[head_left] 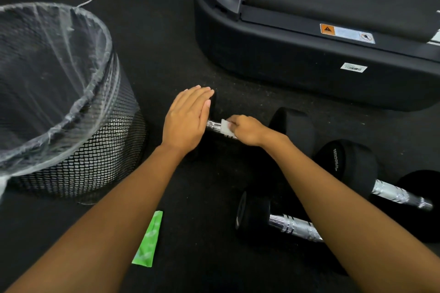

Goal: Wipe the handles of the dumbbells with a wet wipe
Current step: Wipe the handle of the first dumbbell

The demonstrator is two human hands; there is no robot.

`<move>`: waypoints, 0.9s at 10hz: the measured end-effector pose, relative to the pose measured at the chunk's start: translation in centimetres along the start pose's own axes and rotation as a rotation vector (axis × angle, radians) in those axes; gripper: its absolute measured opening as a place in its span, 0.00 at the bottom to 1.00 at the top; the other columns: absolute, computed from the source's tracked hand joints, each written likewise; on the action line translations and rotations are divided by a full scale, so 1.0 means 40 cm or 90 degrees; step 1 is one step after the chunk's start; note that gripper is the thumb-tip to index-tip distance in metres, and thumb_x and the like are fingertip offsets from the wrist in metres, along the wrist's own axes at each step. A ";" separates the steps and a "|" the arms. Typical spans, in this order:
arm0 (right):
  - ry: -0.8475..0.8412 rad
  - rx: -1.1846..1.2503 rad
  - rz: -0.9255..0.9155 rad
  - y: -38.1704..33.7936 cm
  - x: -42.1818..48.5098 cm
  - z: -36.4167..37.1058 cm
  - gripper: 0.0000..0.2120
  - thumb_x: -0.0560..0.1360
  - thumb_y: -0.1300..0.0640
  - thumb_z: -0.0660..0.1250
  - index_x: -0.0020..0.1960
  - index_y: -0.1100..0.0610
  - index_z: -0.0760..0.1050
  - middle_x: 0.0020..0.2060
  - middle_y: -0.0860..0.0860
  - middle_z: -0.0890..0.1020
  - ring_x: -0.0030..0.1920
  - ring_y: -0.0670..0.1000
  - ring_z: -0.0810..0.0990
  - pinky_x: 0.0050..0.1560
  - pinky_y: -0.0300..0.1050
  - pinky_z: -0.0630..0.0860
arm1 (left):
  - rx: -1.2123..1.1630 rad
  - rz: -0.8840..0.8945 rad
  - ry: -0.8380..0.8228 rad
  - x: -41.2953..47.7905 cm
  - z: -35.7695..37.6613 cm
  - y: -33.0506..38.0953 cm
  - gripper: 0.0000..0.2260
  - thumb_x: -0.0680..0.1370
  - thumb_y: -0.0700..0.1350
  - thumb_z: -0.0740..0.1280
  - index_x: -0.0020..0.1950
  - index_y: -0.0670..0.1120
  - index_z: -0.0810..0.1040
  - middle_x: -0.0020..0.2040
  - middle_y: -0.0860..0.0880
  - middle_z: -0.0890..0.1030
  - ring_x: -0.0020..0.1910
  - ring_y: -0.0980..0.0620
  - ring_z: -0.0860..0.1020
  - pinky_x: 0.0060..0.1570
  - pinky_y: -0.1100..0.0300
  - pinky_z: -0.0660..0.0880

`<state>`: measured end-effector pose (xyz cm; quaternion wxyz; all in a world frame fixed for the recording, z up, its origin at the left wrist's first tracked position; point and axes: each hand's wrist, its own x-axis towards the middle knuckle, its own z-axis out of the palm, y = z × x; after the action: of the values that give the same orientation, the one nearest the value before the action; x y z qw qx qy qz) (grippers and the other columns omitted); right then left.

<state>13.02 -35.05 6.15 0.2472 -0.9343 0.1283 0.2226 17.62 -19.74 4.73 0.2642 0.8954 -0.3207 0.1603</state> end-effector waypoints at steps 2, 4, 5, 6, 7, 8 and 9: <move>0.031 -0.001 -0.025 -0.055 0.009 0.025 0.15 0.81 0.57 0.52 0.61 0.61 0.72 0.57 0.59 0.77 0.57 0.58 0.75 0.58 0.49 0.68 | 0.008 0.000 -0.001 -0.001 0.002 0.001 0.18 0.81 0.46 0.51 0.65 0.43 0.74 0.63 0.47 0.77 0.67 0.51 0.70 0.69 0.60 0.56; 0.046 0.101 -0.042 0.009 -0.001 0.023 0.15 0.79 0.57 0.58 0.65 0.55 0.69 0.60 0.55 0.75 0.61 0.54 0.72 0.66 0.51 0.66 | 0.007 0.000 -0.006 -0.002 -0.003 0.001 0.19 0.81 0.47 0.50 0.65 0.43 0.74 0.64 0.47 0.76 0.67 0.51 0.69 0.69 0.60 0.56; 0.073 0.186 -0.012 0.034 -0.004 0.031 0.14 0.76 0.58 0.64 0.62 0.53 0.70 0.60 0.53 0.74 0.60 0.53 0.73 0.63 0.51 0.70 | 0.006 -0.003 -0.007 -0.001 -0.003 0.003 0.19 0.81 0.47 0.50 0.65 0.44 0.73 0.64 0.47 0.76 0.67 0.51 0.69 0.69 0.60 0.55; 0.167 0.099 -0.058 0.014 -0.003 0.052 0.13 0.74 0.58 0.67 0.58 0.55 0.71 0.58 0.53 0.74 0.59 0.52 0.72 0.62 0.47 0.68 | 0.014 0.000 -0.006 0.001 -0.001 0.004 0.19 0.81 0.47 0.50 0.65 0.43 0.74 0.63 0.47 0.76 0.67 0.51 0.70 0.69 0.60 0.56; 0.274 -0.022 -0.125 -0.020 0.002 0.075 0.17 0.71 0.58 0.70 0.58 0.57 0.71 0.56 0.53 0.74 0.58 0.53 0.71 0.63 0.45 0.63 | 0.014 -0.006 -0.013 0.003 -0.001 0.004 0.19 0.81 0.47 0.50 0.65 0.43 0.73 0.64 0.47 0.76 0.67 0.51 0.69 0.69 0.60 0.56; 0.345 -0.110 -0.177 -0.045 0.001 0.098 0.19 0.69 0.61 0.71 0.57 0.59 0.70 0.54 0.54 0.75 0.55 0.54 0.72 0.62 0.46 0.64 | 0.010 -0.005 -0.014 0.003 -0.002 0.004 0.19 0.81 0.47 0.50 0.65 0.43 0.73 0.64 0.46 0.76 0.67 0.51 0.69 0.69 0.59 0.56; 0.399 -0.113 -0.218 -0.017 -0.014 0.115 0.17 0.66 0.65 0.73 0.53 0.61 0.73 0.49 0.56 0.76 0.49 0.55 0.74 0.55 0.47 0.69 | 0.009 -0.005 -0.014 0.000 -0.003 0.002 0.19 0.81 0.47 0.50 0.65 0.44 0.73 0.64 0.47 0.76 0.67 0.51 0.69 0.69 0.59 0.56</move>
<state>11.16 -32.02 3.08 0.1478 -0.9828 0.0197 -0.1089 17.57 -19.73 4.86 0.2553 0.9002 -0.3186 0.1519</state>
